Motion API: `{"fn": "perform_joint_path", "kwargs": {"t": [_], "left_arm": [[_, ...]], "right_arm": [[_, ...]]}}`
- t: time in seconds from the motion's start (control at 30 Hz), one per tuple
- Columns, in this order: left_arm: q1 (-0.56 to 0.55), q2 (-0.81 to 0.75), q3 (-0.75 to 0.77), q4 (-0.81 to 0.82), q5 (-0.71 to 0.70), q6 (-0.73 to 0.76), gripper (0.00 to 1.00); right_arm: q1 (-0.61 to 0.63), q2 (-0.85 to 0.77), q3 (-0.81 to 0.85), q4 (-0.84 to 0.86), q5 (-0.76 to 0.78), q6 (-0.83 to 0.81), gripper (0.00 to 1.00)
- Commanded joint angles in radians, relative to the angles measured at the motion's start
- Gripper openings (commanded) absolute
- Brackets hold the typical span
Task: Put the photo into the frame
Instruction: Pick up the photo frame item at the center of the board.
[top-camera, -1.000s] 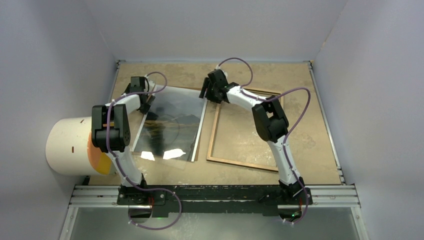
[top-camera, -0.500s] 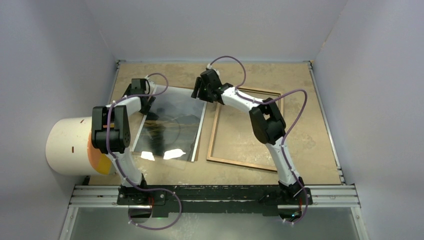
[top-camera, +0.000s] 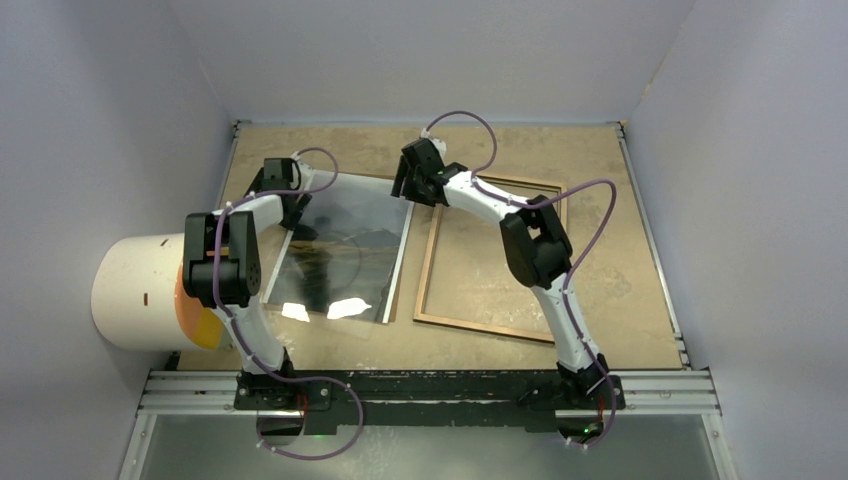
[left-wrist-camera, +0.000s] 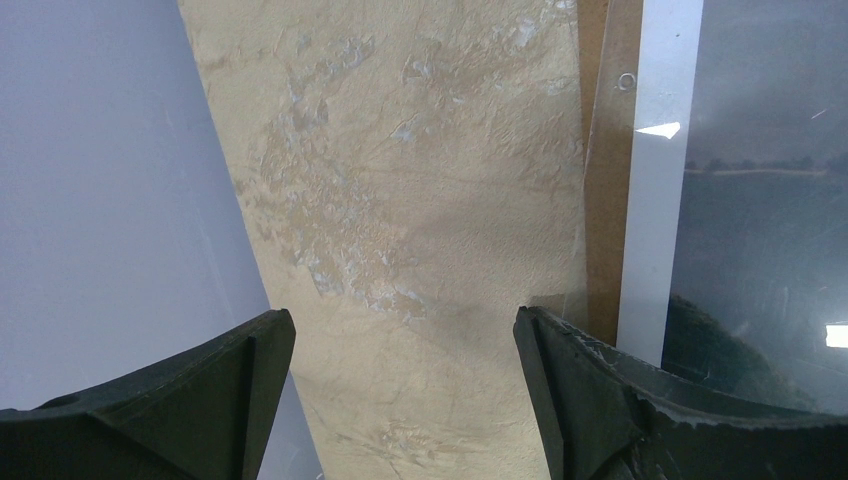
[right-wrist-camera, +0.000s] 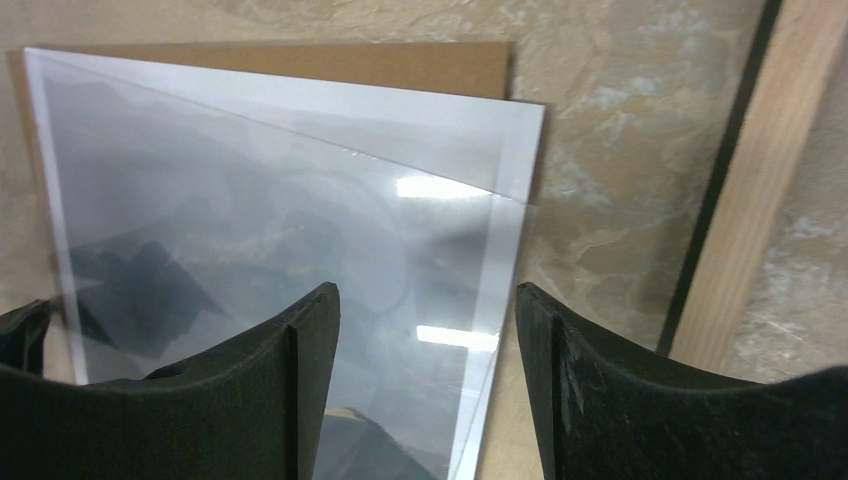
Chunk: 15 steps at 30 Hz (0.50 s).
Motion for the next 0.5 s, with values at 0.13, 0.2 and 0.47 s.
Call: {"fn": "perform_joint_path", "kwargs": {"t": [0.13, 0.2, 0.47], "left_arm": [[-0.012, 0.041, -0.061, -0.079, 0.089, -0.016, 0.87], [-0.015, 0.04, -0.062, -0.08, 0.091, -0.016, 0.87], [-0.037, 0.04, -0.079, -0.072, 0.082, -0.012, 0.87]], "right_arm": [[-0.011, 0.049, 0.061, -0.062, 0.067, 0.0, 0.68], [-0.014, 0.066, 0.079, -0.07, 0.07, -0.001, 0.68], [-0.016, 0.087, 0.124, -0.033, 0.05, -0.017, 0.66]]}}
